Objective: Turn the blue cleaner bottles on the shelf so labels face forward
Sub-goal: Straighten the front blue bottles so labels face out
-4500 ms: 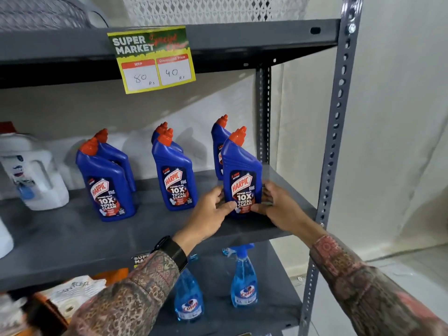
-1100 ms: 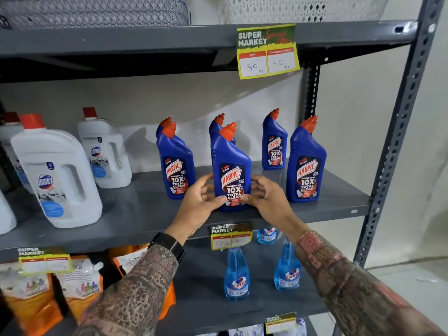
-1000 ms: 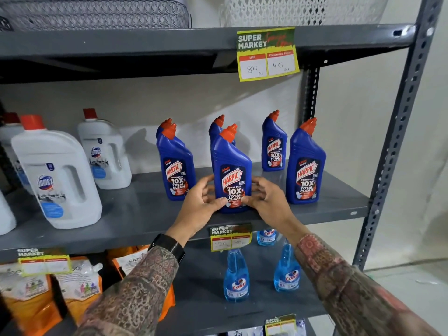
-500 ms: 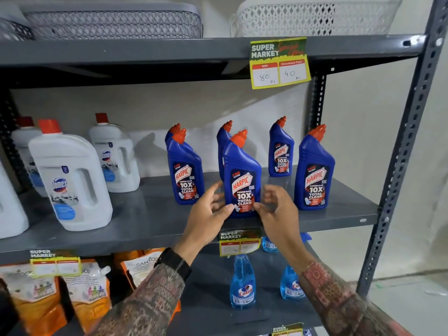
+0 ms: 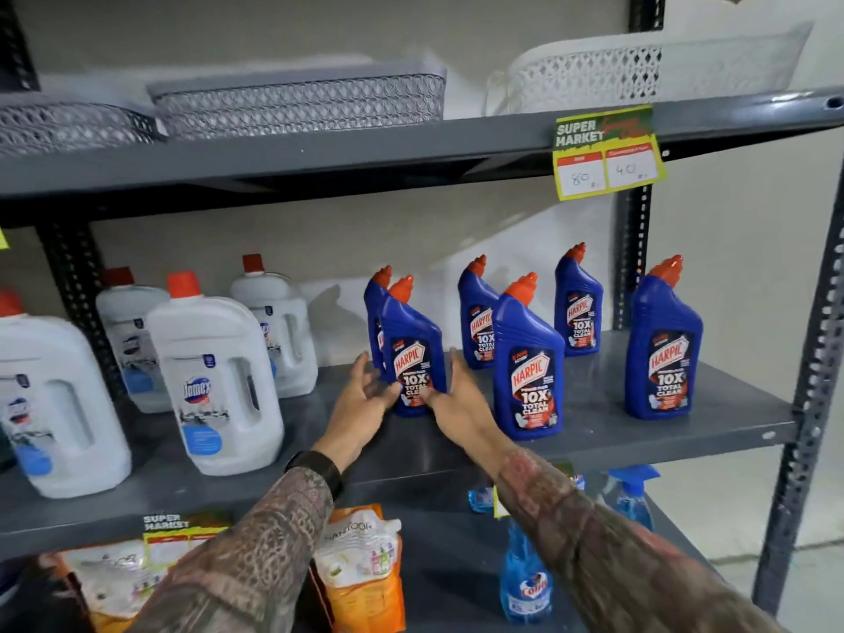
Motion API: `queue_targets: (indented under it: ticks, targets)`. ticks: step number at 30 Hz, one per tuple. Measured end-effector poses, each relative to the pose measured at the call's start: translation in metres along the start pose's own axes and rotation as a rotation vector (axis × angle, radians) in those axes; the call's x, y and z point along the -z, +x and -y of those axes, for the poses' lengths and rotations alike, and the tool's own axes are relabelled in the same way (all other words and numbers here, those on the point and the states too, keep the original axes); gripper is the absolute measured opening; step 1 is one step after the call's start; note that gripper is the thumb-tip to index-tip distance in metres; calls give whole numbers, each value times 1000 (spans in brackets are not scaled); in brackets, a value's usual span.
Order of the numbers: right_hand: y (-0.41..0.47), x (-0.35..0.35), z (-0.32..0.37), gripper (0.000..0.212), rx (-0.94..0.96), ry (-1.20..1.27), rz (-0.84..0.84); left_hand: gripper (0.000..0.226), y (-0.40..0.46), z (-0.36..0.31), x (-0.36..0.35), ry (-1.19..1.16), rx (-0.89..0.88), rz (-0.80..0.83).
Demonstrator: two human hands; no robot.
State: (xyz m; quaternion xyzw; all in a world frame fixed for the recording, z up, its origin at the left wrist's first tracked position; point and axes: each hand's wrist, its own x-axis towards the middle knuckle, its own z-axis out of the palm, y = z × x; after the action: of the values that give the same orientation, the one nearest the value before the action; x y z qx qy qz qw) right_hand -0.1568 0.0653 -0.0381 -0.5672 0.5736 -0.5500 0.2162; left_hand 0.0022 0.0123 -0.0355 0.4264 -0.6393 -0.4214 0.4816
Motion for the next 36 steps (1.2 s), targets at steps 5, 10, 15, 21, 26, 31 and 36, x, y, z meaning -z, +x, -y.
queue_targets:
  ticks: [5,10,15,21,26,31,36]
  targets:
    - [29,-10,-5,63,-90,40,-3,68,7,7,-1,47,-2,113]
    - [19,-10,-5,48,-34,67,-13,59,0,8,0,106,-38,88]
    - [-4,0,-2,45,22,57,22,56,-17,5,9,143,-66,94]
    - [-35,8,-4,50,71,52,34,55,-42,6,20,205,-79,124]
    - [-44,15,-6,54,52,78,40,53,-56,9,26,171,-106,93]
    - [-39,11,-4,52,0,-8,-26,51,-58,13,34,13,-113,-66]
    - [-33,5,6,57,4,5,37,55,-57,12,36,-113,-59,-62]
